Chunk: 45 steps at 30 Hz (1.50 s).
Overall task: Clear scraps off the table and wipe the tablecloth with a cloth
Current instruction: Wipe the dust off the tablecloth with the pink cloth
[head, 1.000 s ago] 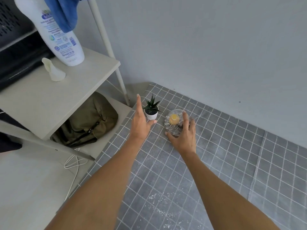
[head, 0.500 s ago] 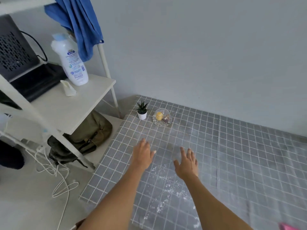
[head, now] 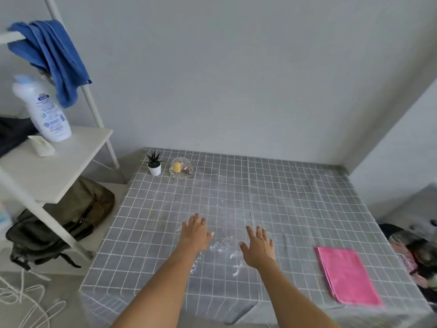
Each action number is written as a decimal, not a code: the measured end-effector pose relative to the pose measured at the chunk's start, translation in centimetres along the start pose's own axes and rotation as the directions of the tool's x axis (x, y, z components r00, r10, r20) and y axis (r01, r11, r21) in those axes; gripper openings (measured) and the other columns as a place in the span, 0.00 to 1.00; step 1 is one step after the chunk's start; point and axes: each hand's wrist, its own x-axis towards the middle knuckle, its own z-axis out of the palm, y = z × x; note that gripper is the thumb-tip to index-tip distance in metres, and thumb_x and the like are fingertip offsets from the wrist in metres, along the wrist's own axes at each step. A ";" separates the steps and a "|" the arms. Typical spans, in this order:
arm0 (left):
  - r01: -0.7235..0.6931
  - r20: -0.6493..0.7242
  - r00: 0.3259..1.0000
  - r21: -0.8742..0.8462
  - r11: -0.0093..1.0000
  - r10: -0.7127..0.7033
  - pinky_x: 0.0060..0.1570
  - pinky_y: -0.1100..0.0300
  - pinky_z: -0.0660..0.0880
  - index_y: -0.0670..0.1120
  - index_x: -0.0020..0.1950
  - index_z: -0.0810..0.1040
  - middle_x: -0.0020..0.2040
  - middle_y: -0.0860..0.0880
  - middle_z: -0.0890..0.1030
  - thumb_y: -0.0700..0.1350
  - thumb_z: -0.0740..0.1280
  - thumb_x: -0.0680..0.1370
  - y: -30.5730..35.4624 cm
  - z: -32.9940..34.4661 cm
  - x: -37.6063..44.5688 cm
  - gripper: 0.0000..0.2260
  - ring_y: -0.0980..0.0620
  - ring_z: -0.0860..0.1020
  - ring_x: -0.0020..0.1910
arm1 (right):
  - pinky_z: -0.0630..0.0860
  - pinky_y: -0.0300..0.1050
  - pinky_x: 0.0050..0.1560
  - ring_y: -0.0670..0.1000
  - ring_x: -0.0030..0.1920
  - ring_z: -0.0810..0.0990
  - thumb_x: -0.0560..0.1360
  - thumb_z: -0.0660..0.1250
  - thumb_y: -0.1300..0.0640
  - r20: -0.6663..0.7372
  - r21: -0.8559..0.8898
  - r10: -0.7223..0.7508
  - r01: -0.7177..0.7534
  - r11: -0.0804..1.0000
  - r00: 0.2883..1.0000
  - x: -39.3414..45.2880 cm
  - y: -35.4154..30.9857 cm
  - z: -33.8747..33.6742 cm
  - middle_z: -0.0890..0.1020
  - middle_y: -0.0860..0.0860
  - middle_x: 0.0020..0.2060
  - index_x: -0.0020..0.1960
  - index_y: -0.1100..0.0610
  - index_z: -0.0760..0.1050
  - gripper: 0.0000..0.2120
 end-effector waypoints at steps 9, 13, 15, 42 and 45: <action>-0.036 -0.040 0.999 -0.002 0.999 0.036 0.74 0.46 0.52 0.42 0.77 0.52 0.78 0.42 0.49 0.55 0.52 0.83 7.5 0.5 -0.5 0.28 0.43 0.50 0.77 | 0.44 0.58 0.74 0.56 0.77 0.41 0.81 0.54 0.45 -0.023 0.030 0.000 0.001 1.000 1.000 -0.5 7.4 -2.7 0.44 0.55 0.77 0.78 0.50 0.45 0.30; -0.026 -0.031 0.999 -0.016 1.000 0.025 0.73 0.47 0.53 0.41 0.77 0.52 0.78 0.42 0.50 0.55 0.52 0.83 12.9 1.8 -0.8 0.28 0.43 0.50 0.77 | 0.44 0.57 0.74 0.56 0.77 0.41 0.81 0.54 0.45 -0.009 0.029 -0.011 0.011 1.000 1.000 -0.8 12.5 -3.6 0.44 0.55 0.77 0.78 0.50 0.46 0.30; -0.031 -0.018 0.999 -0.026 0.999 0.030 0.73 0.46 0.53 0.42 0.77 0.52 0.78 0.42 0.50 0.55 0.52 0.83 16.1 2.9 -1.1 0.27 0.43 0.50 0.77 | 0.45 0.57 0.75 0.56 0.77 0.41 0.81 0.54 0.45 0.003 0.013 -0.005 0.005 1.000 1.000 -1.0 15.7 -4.1 0.44 0.55 0.77 0.78 0.50 0.46 0.30; -0.243 0.121 0.965 0.067 0.968 0.234 0.75 0.47 0.42 0.44 0.77 0.37 0.77 0.45 0.37 0.49 0.58 0.81 38.9 14.3 -4.4 0.34 0.48 0.39 0.77 | 0.44 0.59 0.74 0.56 0.77 0.40 0.80 0.56 0.53 0.179 -0.095 -0.067 0.085 0.992 0.982 -5.9 38.7 -2.8 0.38 0.54 0.77 0.77 0.48 0.37 0.35; -0.233 0.102 0.969 0.079 0.969 0.224 0.75 0.46 0.42 0.44 0.77 0.36 0.77 0.45 0.36 0.51 0.55 0.82 39.1 14.8 -4.3 0.33 0.48 0.38 0.76 | 0.44 0.58 0.75 0.55 0.77 0.40 0.80 0.54 0.55 0.148 -0.088 -0.088 0.102 0.991 0.985 -5.7 39.1 -2.7 0.39 0.54 0.77 0.77 0.48 0.38 0.33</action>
